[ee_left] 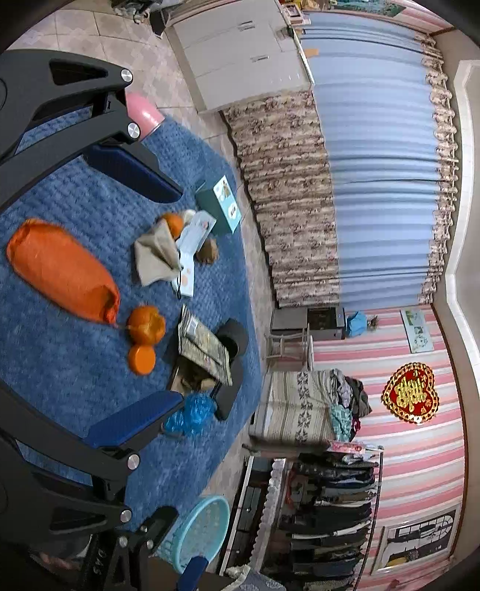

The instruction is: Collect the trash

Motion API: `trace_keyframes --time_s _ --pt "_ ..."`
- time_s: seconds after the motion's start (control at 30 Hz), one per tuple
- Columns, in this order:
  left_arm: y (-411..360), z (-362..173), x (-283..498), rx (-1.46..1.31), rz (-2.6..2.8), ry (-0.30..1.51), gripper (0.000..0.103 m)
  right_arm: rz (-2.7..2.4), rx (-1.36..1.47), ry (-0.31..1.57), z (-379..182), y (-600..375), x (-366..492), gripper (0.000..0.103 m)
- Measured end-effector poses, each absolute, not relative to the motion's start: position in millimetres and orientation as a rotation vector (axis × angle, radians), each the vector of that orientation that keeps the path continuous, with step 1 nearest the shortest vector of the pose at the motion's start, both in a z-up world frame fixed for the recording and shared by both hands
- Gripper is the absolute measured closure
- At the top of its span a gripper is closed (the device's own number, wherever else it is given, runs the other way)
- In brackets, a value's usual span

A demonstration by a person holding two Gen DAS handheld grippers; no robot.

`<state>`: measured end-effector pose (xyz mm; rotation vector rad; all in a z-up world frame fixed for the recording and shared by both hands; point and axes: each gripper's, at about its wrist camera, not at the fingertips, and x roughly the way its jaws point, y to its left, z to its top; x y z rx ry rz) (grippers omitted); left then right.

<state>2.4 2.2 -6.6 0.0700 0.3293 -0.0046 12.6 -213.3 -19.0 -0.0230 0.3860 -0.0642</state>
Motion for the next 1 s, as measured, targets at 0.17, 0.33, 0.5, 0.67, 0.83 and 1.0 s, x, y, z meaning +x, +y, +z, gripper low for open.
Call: trace_keyframes --time_s 0.17,0.33,0.5,0.67,0.83,1.0 --pt "23.2 -9.2 10.5 0.059 0.019 0.346 0.005 -0.084 -0.026 0.393 -27.3 -219.2 15.3 0.004" --pt "41.3 -22.4 20.6 0.037 0.009 0.409 0.005 -0.093 -0.047 0.375 -33.9 -214.5 17.3 0.004" --pt "51.5 -38.3 31.3 0.033 -0.013 0.465 0.005 -0.071 -0.029 0.391 -39.1 -215.1 22.0 0.004" --pt "46.8 -53.5 41.4 0.084 0.003 0.493 0.005 -0.064 -0.013 0.465 -46.1 -217.7 31.6 0.004" --pt "42.4 -74.3 59.0 0.125 -0.013 0.565 0.005 -0.087 -0.005 0.496 -52.9 -221.4 40.6 0.004" --pt "37.3 -99.1 69.5 0.147 -0.047 0.656 0.006 -0.086 0.069 0.559 -61.3 -232.7 55.6 0.004"
